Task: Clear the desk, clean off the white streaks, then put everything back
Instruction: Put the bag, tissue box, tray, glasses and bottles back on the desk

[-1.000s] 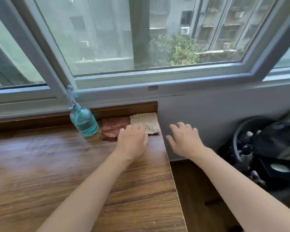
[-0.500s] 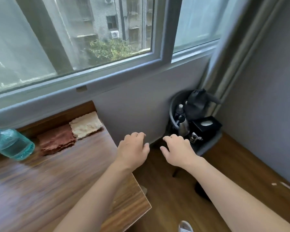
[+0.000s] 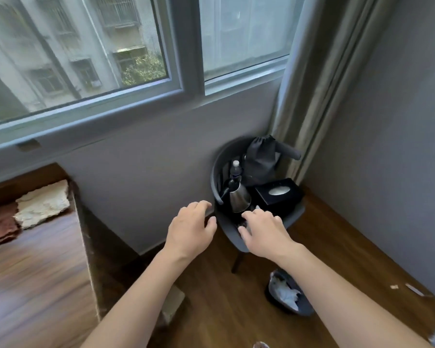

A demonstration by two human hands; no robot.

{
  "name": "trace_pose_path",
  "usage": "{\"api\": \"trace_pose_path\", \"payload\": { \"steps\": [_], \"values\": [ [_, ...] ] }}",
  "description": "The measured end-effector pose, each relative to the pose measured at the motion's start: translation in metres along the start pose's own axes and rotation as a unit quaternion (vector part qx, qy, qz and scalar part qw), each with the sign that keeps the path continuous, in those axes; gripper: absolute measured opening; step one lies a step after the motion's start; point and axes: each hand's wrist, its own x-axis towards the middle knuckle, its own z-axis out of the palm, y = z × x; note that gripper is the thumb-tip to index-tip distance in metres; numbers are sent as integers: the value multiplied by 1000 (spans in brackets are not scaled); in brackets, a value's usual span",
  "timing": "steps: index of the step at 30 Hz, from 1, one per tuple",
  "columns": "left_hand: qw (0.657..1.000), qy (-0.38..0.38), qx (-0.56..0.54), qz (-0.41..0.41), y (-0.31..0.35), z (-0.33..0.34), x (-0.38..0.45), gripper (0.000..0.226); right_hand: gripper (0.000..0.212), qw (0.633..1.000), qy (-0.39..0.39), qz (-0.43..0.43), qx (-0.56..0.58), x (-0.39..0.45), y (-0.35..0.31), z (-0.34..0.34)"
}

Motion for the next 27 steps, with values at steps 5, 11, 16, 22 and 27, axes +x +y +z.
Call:
{"api": "trace_pose_path", "payload": {
  "steps": [5,11,16,22,27],
  "values": [
    [1000,0,-15,-19,48,29,34,41,35,1000,-10,-18,-6,15,71,-17],
    [999,-8,-36,-29,81,63,90,42,34,1000,-21,-9,-4,54,132,-19],
    [998,-10,-63,-9,95,93,161,43,37,999,-42,10,-6,108,179,-13],
    [995,-39,-88,-18,89,152,281,48,39,996,-82,44,-8,194,242,22],
    [989,-56,-123,-64,71,209,371,64,36,985,-151,77,-19,265,293,83]
  ]
}}
